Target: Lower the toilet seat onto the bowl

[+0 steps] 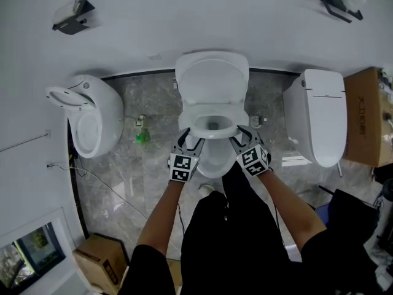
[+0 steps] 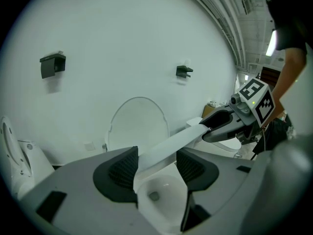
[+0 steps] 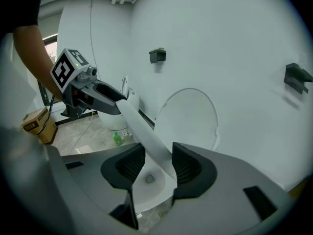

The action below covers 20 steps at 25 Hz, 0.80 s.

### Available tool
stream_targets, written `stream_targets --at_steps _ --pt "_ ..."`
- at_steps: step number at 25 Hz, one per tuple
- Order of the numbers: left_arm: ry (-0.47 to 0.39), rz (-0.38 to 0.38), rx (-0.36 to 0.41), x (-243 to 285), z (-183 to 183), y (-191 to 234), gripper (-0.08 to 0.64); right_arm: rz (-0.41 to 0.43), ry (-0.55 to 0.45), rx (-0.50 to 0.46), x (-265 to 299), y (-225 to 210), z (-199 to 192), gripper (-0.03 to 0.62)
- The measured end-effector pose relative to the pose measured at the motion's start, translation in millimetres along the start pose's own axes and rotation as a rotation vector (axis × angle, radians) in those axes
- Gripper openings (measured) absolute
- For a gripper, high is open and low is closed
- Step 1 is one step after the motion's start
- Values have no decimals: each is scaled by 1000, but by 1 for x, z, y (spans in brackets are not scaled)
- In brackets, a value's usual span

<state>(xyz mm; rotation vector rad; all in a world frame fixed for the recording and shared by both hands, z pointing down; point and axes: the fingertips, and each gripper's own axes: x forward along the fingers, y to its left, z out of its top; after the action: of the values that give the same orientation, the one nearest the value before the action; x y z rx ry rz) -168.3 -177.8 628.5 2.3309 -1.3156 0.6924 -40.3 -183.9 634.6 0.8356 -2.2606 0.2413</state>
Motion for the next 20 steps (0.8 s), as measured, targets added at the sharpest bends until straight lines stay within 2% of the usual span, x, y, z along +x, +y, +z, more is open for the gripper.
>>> stream_targets --at_steps 10,15,20 --pt "52 -47 85 -19 -42 -25 247 -20 53 -58 -10 36 -34 173" --pt "18 -39 104 -27 -63 -30 247 -35 62 -65 -11 52 -45 179" --pt "27 -39 124 -33 -84 -43 250 -36 79 -97 -14 67 -64 183"
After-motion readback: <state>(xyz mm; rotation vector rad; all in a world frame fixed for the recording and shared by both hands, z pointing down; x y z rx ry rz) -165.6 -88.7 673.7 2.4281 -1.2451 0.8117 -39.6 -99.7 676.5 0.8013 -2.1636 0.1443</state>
